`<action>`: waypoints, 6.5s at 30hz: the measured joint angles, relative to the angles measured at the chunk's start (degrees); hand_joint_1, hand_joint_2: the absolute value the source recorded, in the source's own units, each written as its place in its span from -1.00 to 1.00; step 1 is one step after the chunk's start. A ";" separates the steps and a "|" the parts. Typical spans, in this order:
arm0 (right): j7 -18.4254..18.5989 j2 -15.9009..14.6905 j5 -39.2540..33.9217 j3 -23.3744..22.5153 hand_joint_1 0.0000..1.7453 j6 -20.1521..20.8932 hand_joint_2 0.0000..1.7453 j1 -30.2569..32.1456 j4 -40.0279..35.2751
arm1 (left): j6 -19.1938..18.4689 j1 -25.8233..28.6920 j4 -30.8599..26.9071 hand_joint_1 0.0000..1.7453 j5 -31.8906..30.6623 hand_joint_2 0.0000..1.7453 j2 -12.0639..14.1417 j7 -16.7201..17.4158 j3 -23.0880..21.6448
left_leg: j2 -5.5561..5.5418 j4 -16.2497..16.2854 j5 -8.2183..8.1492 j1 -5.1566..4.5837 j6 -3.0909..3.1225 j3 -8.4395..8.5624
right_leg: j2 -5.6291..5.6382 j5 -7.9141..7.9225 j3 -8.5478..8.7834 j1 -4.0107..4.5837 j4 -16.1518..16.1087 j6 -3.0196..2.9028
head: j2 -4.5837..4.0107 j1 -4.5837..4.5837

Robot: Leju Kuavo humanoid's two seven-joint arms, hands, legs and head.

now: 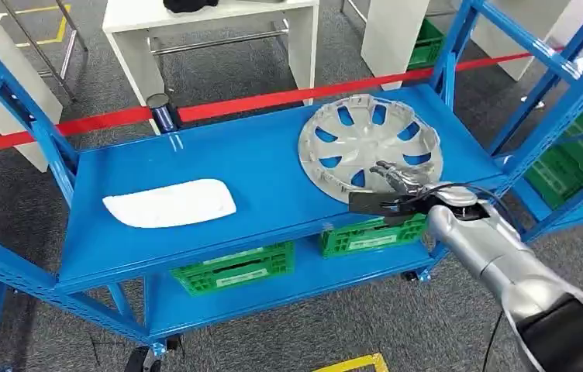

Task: Take the parts from the cabinet and place them on the table.

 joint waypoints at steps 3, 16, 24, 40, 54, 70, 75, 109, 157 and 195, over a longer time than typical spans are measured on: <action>-0.26 0.31 1.89 1.52 -1.00 -0.24 1.00 -0.39 1.22 | 0.22 0.10 0.00 -1.00 0.31 -1.00 -0.02 -0.26 0.07 | -0.02 0.39 -0.40 0.43 -0.64 -0.57 | 0.05 0.28 0.02 -0.33 -0.13 -0.95 | 0.00 0.09; -0.33 1.73 5.15 4.48 -1.00 0.09 1.00 -2.06 3.91 | 0.55 0.13 -0.20 -1.00 1.07 -1.00 0.61 -1.64 0.85 | -0.08 0.33 -0.46 -0.61 1.18 0.13 | 0.28 0.46 -0.09 0.28 -0.28 -1.20 | 0.00 -0.22; -0.37 1.60 5.74 5.24 -1.00 0.04 1.00 -1.35 6.12 | 0.35 0.21 -0.35 -1.00 1.14 -1.00 0.44 -1.75 1.51 | 0.19 -2.41 1.15 0.03 1.75 1.16 | 0.10 -6.11 -8.78 0.25 17.03 -0.56 | 0.00 0.04; -0.44 2.05 5.92 5.33 1.00 -0.59 1.00 -2.23 7.04 | 0.00 0.62 -0.35 -1.00 1.07 -1.00 0.28 -1.79 1.68 | -0.04 17.07 -7.10 0.91 -1.70 -7.65 | 0.04 0.20 0.36 -0.02 -0.16 -1.69 | 0.00 -0.35; -0.50 1.92 5.92 2.95 1.00 -1.64 1.00 -1.27 7.01 | 0.00 0.67 -0.61 -1.00 0.65 -1.00 0.35 -3.04 2.97 | -0.04 -1.71 0.54 0.21 1.39 1.14 | 0.06 -6.70 -8.12 0.26 16.39 -1.23 | 0.00 -0.04; -1.14 2.21 5.76 -2.39 1.00 -7.15 1.00 0.19 5.51 | 0.04 1.33 -0.79 -1.00 -0.72 -1.00 -0.15 -3.89 5.07 | -0.28 19.06 -8.73 0.84 -1.84 -8.96 | -0.19 0.11 -0.53 -0.28 0.46 -1.41 | 0.00 -0.22; -0.52 2.14 4.85 -5.56 1.00 -10.32 1.00 0.10 2.73 | 0.04 1.69 -0.79 -1.00 -0.85 -1.00 0.02 -3.91 5.75 | -0.51 1.50 -0.56 0.23 0.49 -0.85 | 0.46 0.15 -0.61 0.14 0.38 -1.26 | 0.00 -0.02; -13.90 -2.53 -65.48 -40.07 1.00 15.05 1.00 14.64 -44.88 | 1.73 2.15 -0.94 -1.00 -5.42 1.00 -1.03 -8.68 4.61 | -0.59 1.23 -1.01 -0.23 0.96 -0.83 | 0.55 0.27 -1.26 -0.41 0.36 -0.25 | 0.00 -0.17; -2.36 9.03 -96.81 -37.58 1.00 47.91 1.00 37.11 -58.80 | 2.88 2.41 -0.22 -1.00 -7.54 1.00 -0.83 -5.09 3.74 | -0.55 1.62 -2.49 0.25 -0.97 -0.12 | -0.13 -0.61 0.19 -0.49 0.26 -1.28 | 0.00 -0.09; -10.71 12.13 -88.77 -32.96 1.00 57.59 1.00 43.37 -60.68 | 1.75 2.82 -0.44 -1.00 -8.37 1.00 0.79 -0.52 1.11 | -0.40 9.66 -4.95 1.03 -1.88 -2.48 | -0.08 -0.59 0.72 -0.07 -0.08 -1.80 | 0.00 -0.39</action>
